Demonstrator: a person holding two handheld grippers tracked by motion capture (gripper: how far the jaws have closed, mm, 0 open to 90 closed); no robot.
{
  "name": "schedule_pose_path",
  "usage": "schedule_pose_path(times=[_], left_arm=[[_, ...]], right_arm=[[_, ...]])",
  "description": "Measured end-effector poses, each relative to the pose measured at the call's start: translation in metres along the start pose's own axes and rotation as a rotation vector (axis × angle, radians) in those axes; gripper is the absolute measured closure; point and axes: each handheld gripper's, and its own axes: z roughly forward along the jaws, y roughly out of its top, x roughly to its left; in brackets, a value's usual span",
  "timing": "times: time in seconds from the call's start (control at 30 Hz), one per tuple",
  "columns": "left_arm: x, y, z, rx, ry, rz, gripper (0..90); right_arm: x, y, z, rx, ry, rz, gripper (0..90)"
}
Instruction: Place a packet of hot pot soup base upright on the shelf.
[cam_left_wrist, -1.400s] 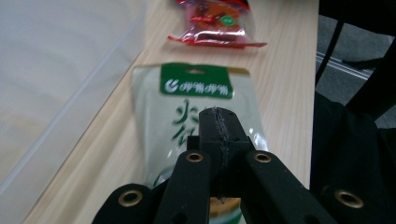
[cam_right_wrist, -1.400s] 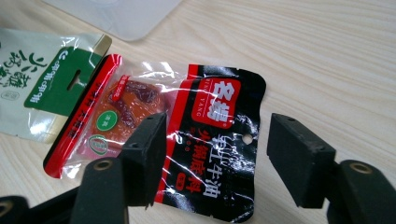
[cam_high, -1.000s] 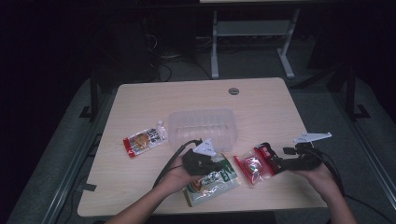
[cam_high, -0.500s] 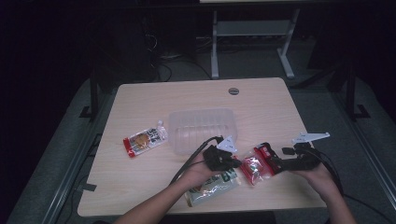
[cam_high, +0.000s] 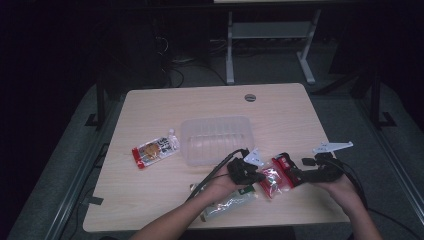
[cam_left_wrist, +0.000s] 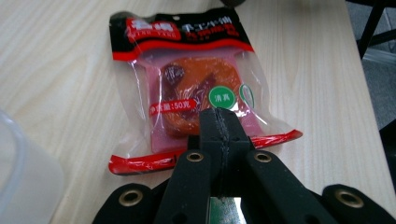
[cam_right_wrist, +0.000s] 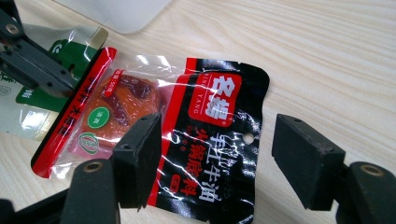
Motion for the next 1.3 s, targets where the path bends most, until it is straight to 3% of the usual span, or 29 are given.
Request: schedule_pose_path(times=[0.3,0.57,0.7,1.3], left_arm=[[0.000,-0.008,0.005,0.044,0.010,0.006,89.9],[0.002,-0.012,0.007,0.051,0.007,-0.011,90.0],[0.003,-0.015,0.007,0.043,-0.001,-0.029,90.0],[0.004,-0.017,0.007,0.042,-0.002,-0.031,90.0]], right_arm=[[-0.001,0.001,-0.004,-0.027,0.009,0.009,28.7],[-0.005,0.002,-0.014,-0.078,0.037,0.042,23.6],[-0.006,0.001,-0.010,-0.059,0.055,0.046,22.0],[-0.015,0.002,0.023,0.014,0.173,0.089,19.5]])
